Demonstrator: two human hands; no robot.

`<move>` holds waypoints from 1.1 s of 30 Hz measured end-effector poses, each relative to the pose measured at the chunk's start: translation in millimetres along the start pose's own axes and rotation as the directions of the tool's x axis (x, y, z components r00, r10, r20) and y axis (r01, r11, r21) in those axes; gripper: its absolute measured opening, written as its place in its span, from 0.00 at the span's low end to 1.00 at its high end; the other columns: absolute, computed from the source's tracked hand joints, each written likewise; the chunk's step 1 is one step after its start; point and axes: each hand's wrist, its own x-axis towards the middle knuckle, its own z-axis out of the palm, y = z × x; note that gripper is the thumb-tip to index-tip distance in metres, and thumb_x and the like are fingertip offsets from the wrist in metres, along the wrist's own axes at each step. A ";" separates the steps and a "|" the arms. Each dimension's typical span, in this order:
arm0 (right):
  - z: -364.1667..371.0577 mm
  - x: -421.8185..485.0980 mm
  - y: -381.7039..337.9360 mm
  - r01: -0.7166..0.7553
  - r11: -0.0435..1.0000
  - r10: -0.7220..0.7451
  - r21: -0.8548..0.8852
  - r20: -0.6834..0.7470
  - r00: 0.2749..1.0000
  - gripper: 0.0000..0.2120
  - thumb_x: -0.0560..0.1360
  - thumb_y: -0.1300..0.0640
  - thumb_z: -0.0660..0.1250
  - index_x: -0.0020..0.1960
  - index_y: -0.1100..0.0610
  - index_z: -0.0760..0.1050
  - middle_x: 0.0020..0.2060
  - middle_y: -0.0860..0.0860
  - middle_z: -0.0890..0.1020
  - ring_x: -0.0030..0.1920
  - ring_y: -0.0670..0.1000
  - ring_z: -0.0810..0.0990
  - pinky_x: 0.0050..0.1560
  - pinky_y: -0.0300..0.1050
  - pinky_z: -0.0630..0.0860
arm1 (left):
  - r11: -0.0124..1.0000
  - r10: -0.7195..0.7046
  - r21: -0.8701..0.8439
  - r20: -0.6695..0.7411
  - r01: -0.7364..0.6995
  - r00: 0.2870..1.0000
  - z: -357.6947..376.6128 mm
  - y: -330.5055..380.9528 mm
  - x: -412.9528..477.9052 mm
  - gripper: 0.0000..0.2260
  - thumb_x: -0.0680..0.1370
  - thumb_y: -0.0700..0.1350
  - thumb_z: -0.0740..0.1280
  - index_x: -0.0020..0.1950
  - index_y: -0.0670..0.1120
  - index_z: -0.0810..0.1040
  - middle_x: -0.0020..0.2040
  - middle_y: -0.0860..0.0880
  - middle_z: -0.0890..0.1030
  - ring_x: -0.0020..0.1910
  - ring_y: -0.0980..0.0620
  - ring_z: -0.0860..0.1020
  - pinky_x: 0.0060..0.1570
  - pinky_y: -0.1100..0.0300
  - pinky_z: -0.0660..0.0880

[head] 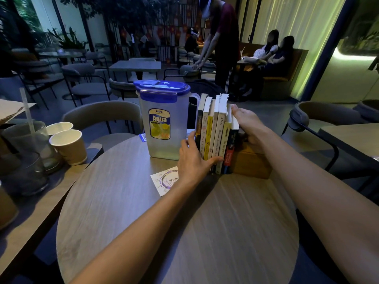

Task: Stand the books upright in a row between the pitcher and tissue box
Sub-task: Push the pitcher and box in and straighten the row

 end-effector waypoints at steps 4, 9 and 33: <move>-0.8 1.3 0.8 -0.004 1.000 0.004 -0.001 0.011 1.000 0.20 0.83 0.38 0.57 0.54 0.53 0.80 0.41 0.51 0.86 0.35 0.48 0.85 0.33 0.42 0.78 | 1.000 0.007 0.008 -0.018 -0.007 1.000 0.2 -2.6 2.0 0.48 0.63 0.63 0.78 0.74 0.53 0.55 0.65 0.48 0.68 0.66 0.49 0.69 0.60 0.49 0.76; -2.8 1.4 -0.1 -0.001 1.000 0.001 -0.010 0.032 0.999 0.20 0.83 0.39 0.58 0.50 0.52 0.80 0.33 0.47 0.85 0.27 0.43 0.83 0.25 0.34 0.74 | 1.000 0.020 -0.020 -0.030 -0.021 0.999 1.4 -4.2 1.8 0.46 0.63 0.62 0.78 0.73 0.52 0.58 0.63 0.48 0.69 0.65 0.50 0.70 0.58 0.50 0.77; -18.2 -55.6 51.9 0.553 0.708 -0.479 -0.438 0.277 0.833 0.34 0.74 0.46 0.75 0.75 0.52 0.66 0.60 0.44 0.81 0.52 0.26 0.77 0.52 0.25 0.76 | 0.990 0.027 -0.135 -0.011 -0.028 1.000 -6.9 -15.4 -3.1 0.33 0.74 0.49 0.74 0.75 0.51 0.65 0.65 0.48 0.74 0.65 0.52 0.72 0.57 0.62 0.70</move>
